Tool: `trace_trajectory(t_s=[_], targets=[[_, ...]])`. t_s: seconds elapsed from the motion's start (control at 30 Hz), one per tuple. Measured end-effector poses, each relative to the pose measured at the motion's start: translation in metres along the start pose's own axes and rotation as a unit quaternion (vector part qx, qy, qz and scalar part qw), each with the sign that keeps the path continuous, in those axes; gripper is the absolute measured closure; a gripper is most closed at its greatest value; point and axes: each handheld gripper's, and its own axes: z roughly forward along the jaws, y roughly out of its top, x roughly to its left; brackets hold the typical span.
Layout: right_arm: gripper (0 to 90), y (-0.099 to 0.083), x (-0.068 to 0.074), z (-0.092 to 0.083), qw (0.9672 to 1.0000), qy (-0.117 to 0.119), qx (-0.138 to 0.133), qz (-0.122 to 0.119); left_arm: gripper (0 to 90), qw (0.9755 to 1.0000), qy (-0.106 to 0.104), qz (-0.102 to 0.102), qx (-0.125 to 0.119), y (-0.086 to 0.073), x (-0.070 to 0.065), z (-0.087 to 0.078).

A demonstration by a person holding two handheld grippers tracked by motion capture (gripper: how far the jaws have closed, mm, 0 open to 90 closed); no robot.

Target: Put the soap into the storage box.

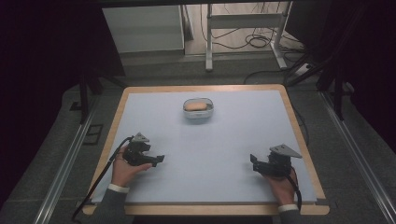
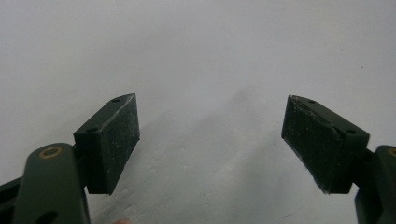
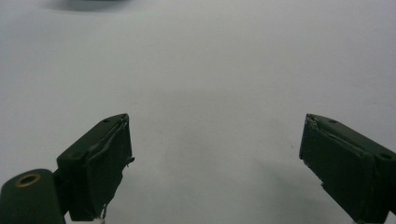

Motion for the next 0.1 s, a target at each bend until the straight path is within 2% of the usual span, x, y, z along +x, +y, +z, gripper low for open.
trace_trajectory(t_s=[0.1], targets=[[9.3, 0.0000, -0.0007, -0.0005, 1.0000, 0.004, -0.002, 0.004, 19.2, 1.0000, 0.001, -0.001, -0.005, 0.0005, 0.0000, -0.0033]])
